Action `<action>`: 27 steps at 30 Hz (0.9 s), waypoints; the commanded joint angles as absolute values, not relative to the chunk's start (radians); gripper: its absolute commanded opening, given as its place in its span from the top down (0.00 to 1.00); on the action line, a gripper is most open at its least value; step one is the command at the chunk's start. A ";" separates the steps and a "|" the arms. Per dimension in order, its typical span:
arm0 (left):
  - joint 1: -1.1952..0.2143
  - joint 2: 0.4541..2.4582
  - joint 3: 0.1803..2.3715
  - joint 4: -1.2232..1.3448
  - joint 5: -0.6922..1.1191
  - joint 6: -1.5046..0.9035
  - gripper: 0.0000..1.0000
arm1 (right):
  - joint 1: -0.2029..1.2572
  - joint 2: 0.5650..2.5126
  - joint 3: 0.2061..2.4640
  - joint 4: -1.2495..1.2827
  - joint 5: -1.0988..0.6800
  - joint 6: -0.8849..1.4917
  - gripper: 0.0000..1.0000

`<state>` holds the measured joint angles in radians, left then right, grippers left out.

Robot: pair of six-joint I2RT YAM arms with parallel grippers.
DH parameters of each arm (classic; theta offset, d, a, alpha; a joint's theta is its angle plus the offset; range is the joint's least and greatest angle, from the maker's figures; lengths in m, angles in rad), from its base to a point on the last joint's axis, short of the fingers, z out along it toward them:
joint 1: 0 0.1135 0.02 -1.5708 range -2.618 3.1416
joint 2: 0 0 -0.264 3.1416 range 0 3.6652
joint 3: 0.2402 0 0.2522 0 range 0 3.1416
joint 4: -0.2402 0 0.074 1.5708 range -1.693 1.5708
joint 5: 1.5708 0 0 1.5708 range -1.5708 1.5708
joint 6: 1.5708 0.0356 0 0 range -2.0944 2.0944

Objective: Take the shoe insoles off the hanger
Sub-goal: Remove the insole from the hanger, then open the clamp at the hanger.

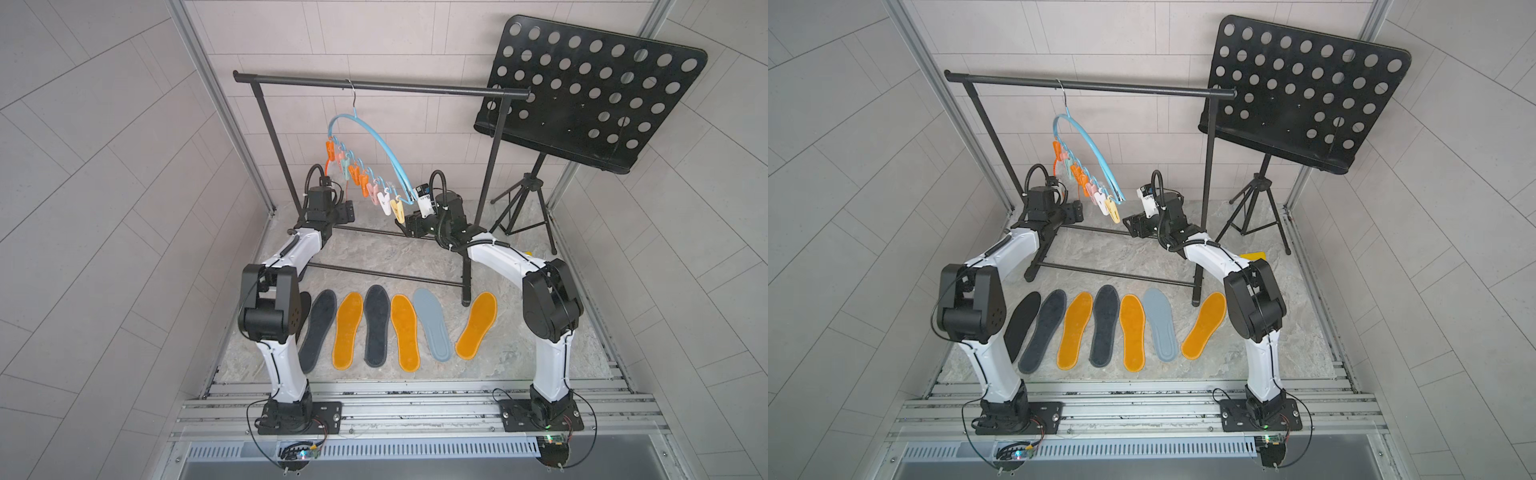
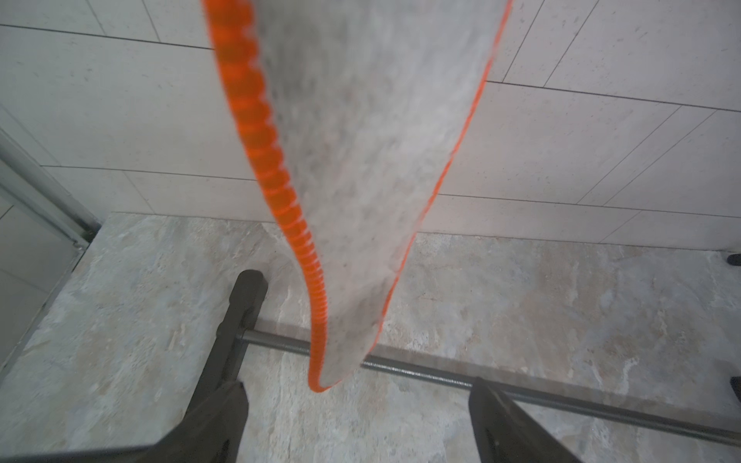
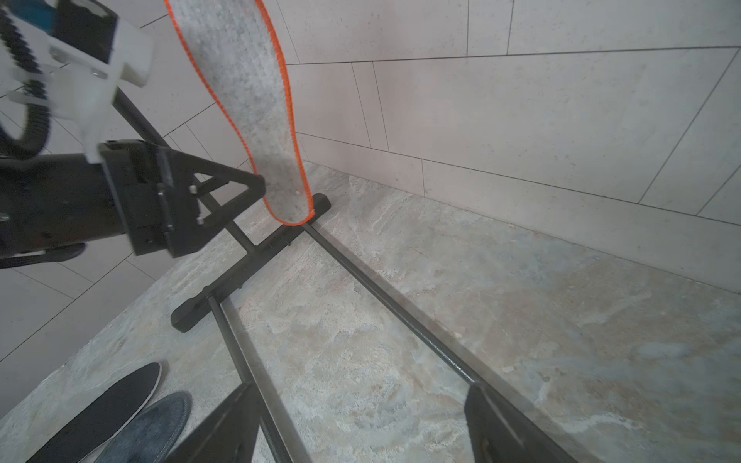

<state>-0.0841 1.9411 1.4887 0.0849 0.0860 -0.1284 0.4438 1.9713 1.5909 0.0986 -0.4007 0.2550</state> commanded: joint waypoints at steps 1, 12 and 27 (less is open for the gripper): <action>-0.073 1.988 1.564 0.259 0.119 -0.090 0.07 | 0.437 1.905 1.574 0.082 -0.416 0.232 0.17; -0.041 2.188 1.789 0.420 0.241 -0.012 0.12 | 0.401 1.852 1.516 0.059 -0.437 0.265 0.18; -0.008 2.257 1.864 0.445 0.331 0.010 0.12 | 0.377 1.859 1.490 0.087 -0.463 0.307 0.20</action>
